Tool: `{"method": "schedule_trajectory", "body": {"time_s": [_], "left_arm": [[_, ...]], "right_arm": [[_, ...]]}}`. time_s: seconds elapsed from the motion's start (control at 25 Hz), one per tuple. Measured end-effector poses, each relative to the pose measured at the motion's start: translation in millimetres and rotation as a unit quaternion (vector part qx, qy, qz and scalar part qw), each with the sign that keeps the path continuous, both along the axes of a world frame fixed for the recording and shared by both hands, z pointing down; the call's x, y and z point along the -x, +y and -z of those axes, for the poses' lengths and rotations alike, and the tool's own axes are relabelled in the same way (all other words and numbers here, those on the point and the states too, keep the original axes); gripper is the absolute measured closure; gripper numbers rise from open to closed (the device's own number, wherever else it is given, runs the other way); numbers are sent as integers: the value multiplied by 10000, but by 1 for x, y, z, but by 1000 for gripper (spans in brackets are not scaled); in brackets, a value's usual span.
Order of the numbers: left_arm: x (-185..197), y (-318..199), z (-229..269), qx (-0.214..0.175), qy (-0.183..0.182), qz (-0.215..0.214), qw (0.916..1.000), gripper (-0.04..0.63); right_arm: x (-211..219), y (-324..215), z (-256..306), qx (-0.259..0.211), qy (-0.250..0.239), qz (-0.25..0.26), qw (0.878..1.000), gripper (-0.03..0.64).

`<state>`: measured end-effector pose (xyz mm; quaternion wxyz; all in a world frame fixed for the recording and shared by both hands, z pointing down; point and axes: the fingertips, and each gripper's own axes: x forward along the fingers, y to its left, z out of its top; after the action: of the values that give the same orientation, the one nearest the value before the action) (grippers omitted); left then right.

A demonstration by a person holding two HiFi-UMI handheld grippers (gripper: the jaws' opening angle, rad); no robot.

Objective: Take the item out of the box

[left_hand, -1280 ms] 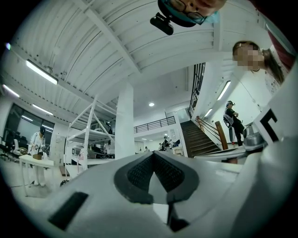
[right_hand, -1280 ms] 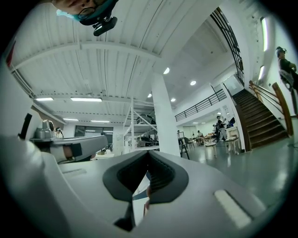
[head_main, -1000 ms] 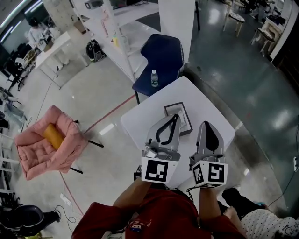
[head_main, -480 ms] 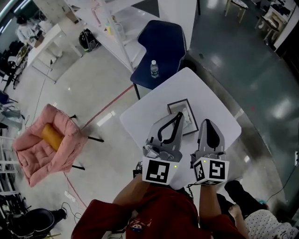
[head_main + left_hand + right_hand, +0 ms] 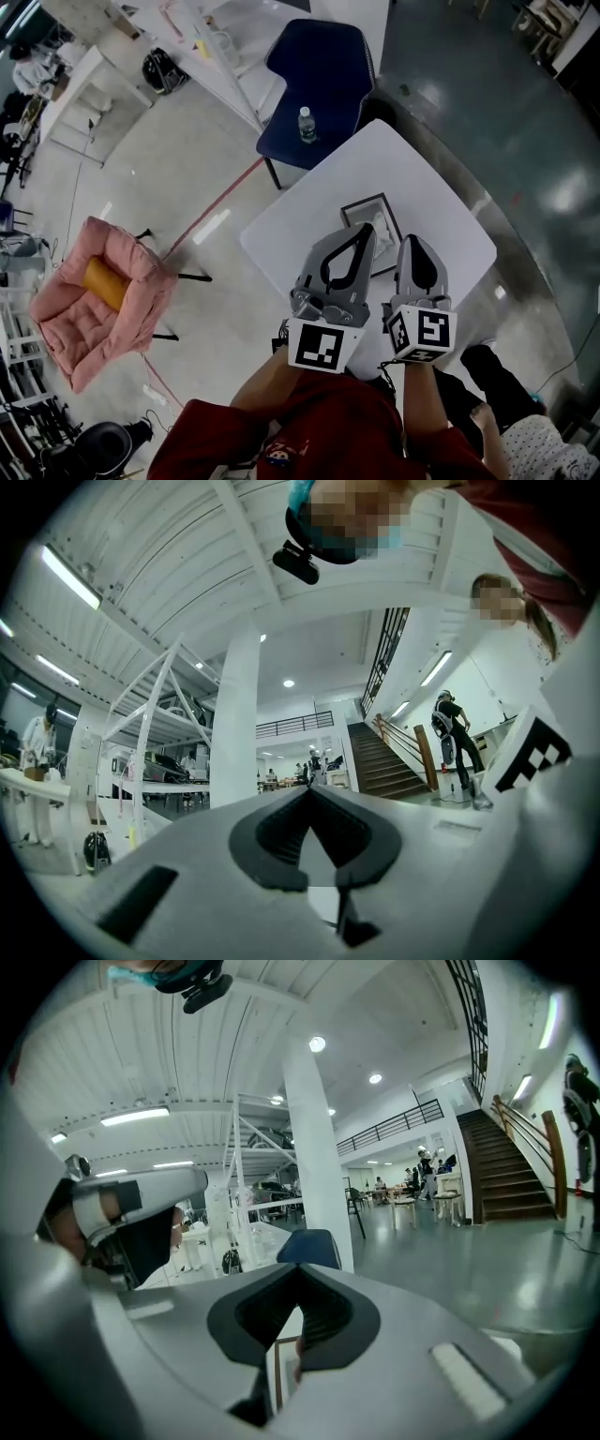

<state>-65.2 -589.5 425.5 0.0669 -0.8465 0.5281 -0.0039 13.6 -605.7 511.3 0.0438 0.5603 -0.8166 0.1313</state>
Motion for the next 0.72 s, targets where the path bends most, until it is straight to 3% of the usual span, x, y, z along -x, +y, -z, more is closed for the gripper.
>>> {"method": "schedule_trajectory", "body": {"time_s": [0.28, 0.72], "left_arm": [[1, -28, -31, 110, 173, -102, 9997, 594], [21, -58, -52, 209, 330, -134, 9991, 594]], "right_arm": [[2, -28, -77, 809, 140, -75, 9966, 601], [20, -50, -166, 1879, 394, -41, 9814, 572]]}}
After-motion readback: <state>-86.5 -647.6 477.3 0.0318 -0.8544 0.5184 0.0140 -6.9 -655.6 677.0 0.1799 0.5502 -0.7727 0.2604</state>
